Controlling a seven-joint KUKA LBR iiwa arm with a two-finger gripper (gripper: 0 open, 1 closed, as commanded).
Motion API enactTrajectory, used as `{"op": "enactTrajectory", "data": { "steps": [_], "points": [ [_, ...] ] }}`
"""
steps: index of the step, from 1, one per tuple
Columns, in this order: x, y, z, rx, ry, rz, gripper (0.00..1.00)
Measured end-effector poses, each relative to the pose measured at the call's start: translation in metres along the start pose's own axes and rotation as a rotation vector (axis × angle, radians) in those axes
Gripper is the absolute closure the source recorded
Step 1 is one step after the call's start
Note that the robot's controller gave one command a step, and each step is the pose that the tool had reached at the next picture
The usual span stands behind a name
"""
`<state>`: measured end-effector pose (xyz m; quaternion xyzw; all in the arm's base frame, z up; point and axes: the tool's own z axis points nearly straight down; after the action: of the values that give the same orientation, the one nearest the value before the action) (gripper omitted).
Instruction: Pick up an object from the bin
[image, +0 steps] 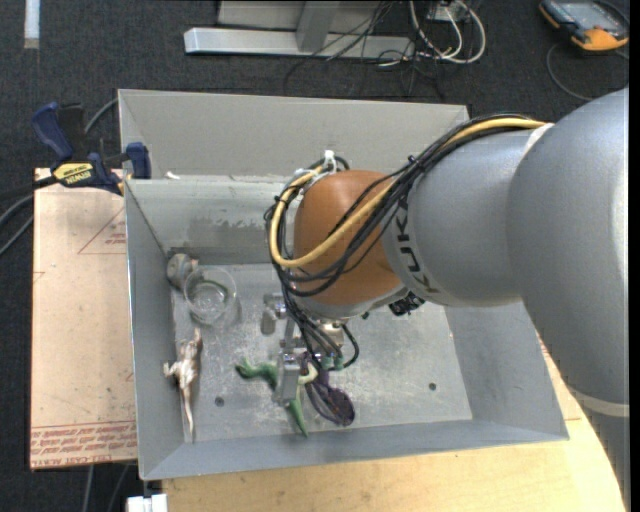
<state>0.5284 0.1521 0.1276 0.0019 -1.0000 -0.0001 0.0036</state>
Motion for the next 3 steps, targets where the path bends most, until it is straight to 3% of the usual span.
{"op": "enactTrajectory", "data": {
  "steps": [1, 2, 3],
  "points": [
    [-0.002, -0.0011, -0.0046, -0.001, -0.007, 0.005, 1.0],
    [-0.002, -0.0012, -0.0046, -0.001, -0.007, 0.005, 0.0],
    [-0.002, -0.0013, -0.0046, -0.001, -0.007, 0.005, 0.0]
  ]
}}
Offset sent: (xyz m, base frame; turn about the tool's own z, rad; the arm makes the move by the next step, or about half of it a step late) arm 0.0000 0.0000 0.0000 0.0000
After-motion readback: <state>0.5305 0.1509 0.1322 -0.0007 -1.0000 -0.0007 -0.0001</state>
